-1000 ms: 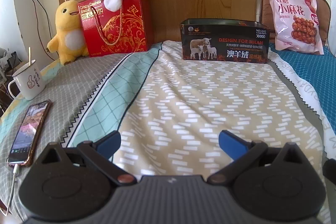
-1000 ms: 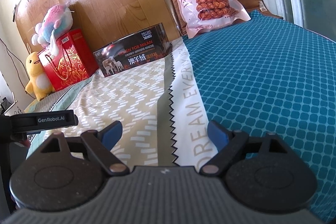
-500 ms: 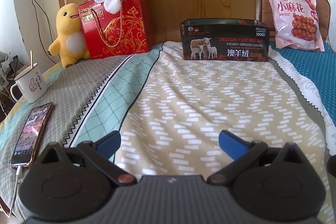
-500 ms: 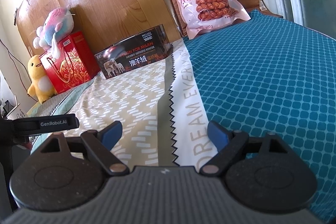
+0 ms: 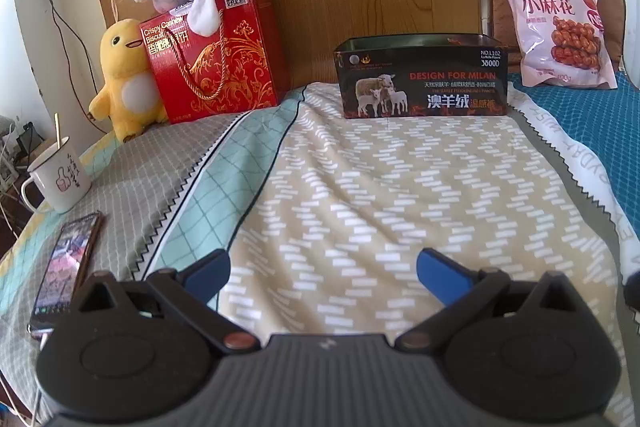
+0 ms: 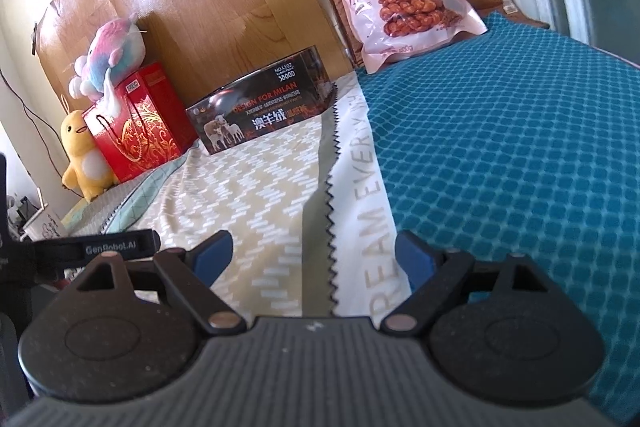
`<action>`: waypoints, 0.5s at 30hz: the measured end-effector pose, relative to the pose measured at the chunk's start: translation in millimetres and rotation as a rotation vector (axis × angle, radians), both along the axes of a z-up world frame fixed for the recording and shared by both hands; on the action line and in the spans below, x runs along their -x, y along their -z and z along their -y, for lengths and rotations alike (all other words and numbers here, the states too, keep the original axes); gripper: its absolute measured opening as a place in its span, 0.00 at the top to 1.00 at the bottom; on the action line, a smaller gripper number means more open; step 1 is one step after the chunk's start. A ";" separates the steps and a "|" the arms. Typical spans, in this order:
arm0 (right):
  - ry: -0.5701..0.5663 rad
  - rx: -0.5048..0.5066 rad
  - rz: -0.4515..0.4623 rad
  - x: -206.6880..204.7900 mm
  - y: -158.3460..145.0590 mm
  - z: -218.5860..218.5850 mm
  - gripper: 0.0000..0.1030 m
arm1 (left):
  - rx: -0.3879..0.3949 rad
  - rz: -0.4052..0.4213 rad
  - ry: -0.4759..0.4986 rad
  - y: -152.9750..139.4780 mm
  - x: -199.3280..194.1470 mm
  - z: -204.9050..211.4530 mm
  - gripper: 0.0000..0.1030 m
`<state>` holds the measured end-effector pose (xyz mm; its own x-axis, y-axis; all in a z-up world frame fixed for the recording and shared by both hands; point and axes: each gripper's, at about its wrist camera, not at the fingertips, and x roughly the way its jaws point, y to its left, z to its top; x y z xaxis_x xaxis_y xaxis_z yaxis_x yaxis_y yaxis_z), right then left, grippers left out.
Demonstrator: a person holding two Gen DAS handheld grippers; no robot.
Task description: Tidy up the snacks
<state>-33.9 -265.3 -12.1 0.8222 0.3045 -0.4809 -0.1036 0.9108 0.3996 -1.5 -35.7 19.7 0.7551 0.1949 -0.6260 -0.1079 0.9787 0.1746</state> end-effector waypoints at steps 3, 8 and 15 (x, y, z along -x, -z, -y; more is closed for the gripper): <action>-0.038 0.019 0.012 -17.5 -6.6 -3.6 0.12 | -0.005 -0.011 0.001 -3.9 -8.7 -1.0 0.00; -0.072 0.033 0.049 -51.1 -14.4 -18.2 0.12 | -0.001 -0.029 -0.015 -3.5 -23.3 -3.3 0.00; -0.036 0.053 0.069 -77.5 7.0 -24.0 0.12 | 0.012 -0.034 -0.059 3.3 -41.0 -14.0 0.00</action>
<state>43.5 -241.3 -19.1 0.8428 0.3106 -0.4396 -0.1628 0.9255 0.3419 39.5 -21.7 16.4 0.7206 0.2305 -0.6539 -0.1592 0.9729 0.1675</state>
